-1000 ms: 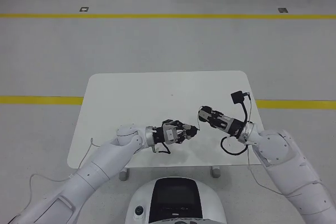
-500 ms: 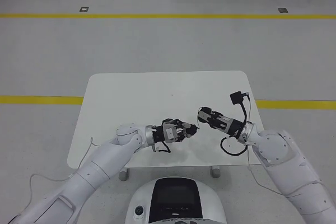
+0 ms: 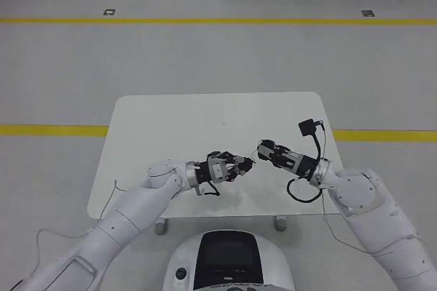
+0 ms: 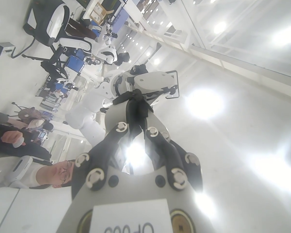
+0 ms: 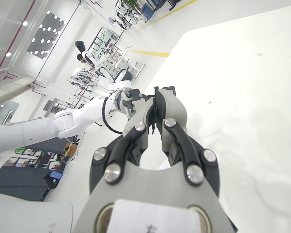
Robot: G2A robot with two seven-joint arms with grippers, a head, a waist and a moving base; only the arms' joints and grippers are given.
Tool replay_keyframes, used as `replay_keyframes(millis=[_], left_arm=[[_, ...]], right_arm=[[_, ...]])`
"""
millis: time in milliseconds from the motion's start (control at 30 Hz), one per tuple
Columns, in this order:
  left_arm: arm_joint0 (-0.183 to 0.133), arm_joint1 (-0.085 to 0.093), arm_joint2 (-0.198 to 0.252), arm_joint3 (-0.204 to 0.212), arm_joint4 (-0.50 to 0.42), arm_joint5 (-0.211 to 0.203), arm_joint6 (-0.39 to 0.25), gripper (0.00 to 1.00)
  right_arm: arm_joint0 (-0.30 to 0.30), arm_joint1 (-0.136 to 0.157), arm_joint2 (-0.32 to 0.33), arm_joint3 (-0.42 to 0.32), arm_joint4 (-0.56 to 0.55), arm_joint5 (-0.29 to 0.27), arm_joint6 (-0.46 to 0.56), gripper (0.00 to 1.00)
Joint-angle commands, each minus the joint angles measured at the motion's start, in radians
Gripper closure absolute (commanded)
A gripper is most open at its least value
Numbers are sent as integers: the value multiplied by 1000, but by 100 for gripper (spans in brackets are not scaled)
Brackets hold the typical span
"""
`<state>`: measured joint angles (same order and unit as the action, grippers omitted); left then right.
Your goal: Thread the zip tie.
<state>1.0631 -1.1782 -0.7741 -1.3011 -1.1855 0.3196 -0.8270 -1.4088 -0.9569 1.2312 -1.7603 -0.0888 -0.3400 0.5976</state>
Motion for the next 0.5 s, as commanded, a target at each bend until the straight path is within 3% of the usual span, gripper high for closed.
replay_keyframes(millis=[0,467], left_arm=[[4,1,-4,-5,3,2,1,100],[16,4,-17,-18,23,18,7,100]], right_arm=[[1,0,1,1,0,0,-1,100],[6,5,9,4,6,0,15,100]])
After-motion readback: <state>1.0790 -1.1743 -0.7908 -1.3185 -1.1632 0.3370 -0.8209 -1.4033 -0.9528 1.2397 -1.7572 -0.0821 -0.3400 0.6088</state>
